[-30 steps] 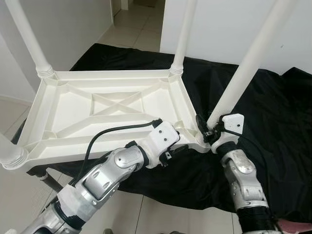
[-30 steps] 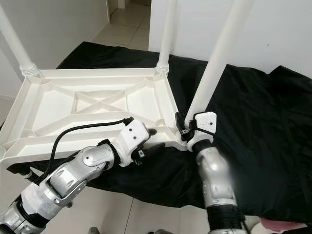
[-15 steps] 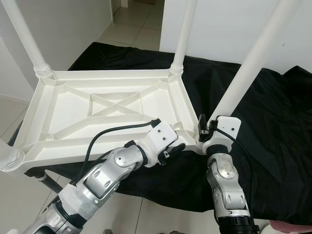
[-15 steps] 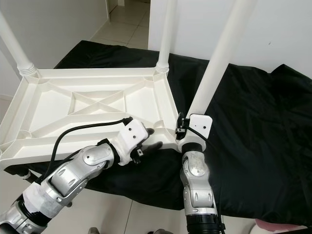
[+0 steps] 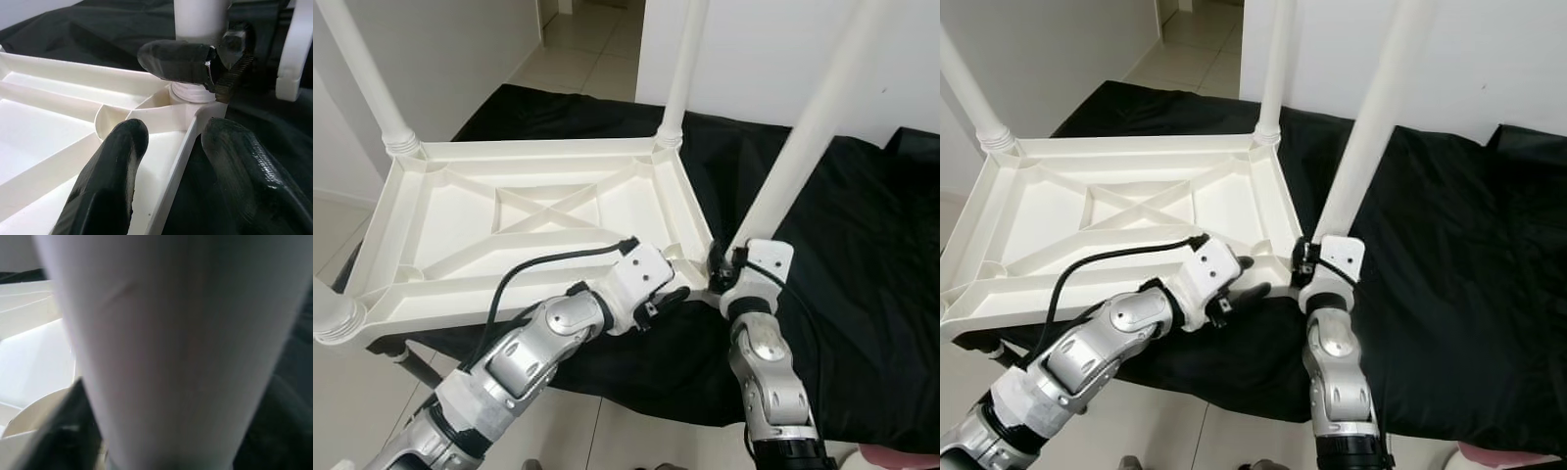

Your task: Building children table

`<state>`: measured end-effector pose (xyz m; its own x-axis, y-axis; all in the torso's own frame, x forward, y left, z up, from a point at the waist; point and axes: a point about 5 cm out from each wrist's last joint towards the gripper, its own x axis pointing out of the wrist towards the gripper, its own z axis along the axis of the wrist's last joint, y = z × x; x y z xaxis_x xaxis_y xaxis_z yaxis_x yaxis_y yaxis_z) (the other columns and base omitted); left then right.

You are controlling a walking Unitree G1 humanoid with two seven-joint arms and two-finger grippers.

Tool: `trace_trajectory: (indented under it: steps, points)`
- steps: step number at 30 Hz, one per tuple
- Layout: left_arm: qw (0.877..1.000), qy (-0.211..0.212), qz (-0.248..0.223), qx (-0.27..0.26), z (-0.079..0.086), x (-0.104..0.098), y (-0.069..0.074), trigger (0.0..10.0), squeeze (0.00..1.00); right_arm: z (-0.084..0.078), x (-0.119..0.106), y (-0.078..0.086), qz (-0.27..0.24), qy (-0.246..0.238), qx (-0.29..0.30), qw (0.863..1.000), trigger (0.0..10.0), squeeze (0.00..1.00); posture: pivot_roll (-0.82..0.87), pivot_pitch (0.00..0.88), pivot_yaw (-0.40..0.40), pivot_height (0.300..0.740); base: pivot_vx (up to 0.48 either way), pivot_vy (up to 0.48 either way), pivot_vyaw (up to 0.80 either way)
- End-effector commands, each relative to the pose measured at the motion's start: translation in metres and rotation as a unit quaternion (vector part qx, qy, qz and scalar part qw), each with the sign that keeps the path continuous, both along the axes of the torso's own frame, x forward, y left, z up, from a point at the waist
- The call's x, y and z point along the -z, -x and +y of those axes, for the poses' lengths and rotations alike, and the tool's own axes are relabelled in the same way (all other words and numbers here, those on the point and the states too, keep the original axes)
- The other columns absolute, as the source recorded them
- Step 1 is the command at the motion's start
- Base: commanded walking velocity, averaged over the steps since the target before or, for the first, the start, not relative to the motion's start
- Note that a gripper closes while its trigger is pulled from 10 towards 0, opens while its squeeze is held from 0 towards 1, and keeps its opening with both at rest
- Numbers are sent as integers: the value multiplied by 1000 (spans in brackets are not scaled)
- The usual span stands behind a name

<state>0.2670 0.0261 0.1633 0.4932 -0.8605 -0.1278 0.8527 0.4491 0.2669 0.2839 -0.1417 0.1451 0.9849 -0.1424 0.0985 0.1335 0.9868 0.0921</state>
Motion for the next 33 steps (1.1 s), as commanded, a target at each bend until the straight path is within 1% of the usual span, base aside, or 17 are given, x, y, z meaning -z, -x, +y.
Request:
trace_trajectory:
  steps: [1,8,9,10,11,12,15,16,17,21,23,26,29,31,32,33]
  points:
    - [999,-14,-1,41,-1,-1,2,10000,0,3,3,2,0,-24,0,1000,10000,1000,-28,98,-40,740,0,0,0]
    - [999,-20,-5,39,0,0,3,10000,0,-1,4,3,-3,-19,-10,1000,10000,1000,-15,102,-42,740,0,0,0]
    - [999,-20,-5,38,0,0,4,10000,0,-2,5,3,-1,-12,-17,1000,10000,863,-10,105,-43,740,0,0,0]
    - [999,-20,-5,38,0,0,4,10000,0,-2,5,3,-1,-12,-17,1000,10000,863,-10,105,-43,740,0,0,0]
    - [999,-20,-5,38,1,0,4,10000,0,-3,7,2,0,-10,-27,1000,10000,565,-9,106,-44,740,0,0,0]
    - [999,-20,-5,37,1,1,5,10000,0,-4,7,2,-2,-6,-40,999,10000,0,-7,108,-45,740,0,0,0]
    - [999,-21,-5,36,2,1,5,10000,0,-4,7,2,-5,1,-59,998,10000,0,-7,108,-45,740,0,0,0]
    - [999,-21,-5,36,1,2,5,10000,0,-4,7,2,-7,6,-77,997,10000,0,-5,110,-45,740,0,0,0]
    - [999,-21,-5,36,1,2,5,10000,0,-4,7,2,-7,6,-77,997,10000,0,-5,110,-45,740,0,0,0]
    - [999,-21,-6,38,-1,2,8,10000,0,-10,6,-1,-19,30,-152,988,10000,0,-4,112,-49,740,0,0,0]
    - [999,-21,-6,38,-1,3,9,10000,0,-14,6,-3,-23,47,-169,984,10000,0,-3,112,-49,740,0,0,0]
    - [999,-22,-6,38,-2,3,8,10000,0,-16,6,-4,-25,52,-185,981,10000,0,-3,112,-48,740,0,0,0]
    - [999,-21,-8,39,-2,3,9,10000,0,-20,7,-6,-21,74,-238,968,10000,0,1,103,-51,740,0,0,0]
    - [999,-21,-8,39,-2,3,9,10000,0,-22,7,-7,-21,81,-246,966,10000,0,1,103,-51,740,0,0,0]
    - [999,-21,-9,39,-3,2,9,10000,0,-26,5,-8,-22,83,-251,964,9490,0,2,102,-52,740,0,0,0]
    - [999,-21,-9,39,-3,2,9,10000,0,-28,4,-9,-24,83,-253,963,9490,0,2,102,-52,740,0,0,0]
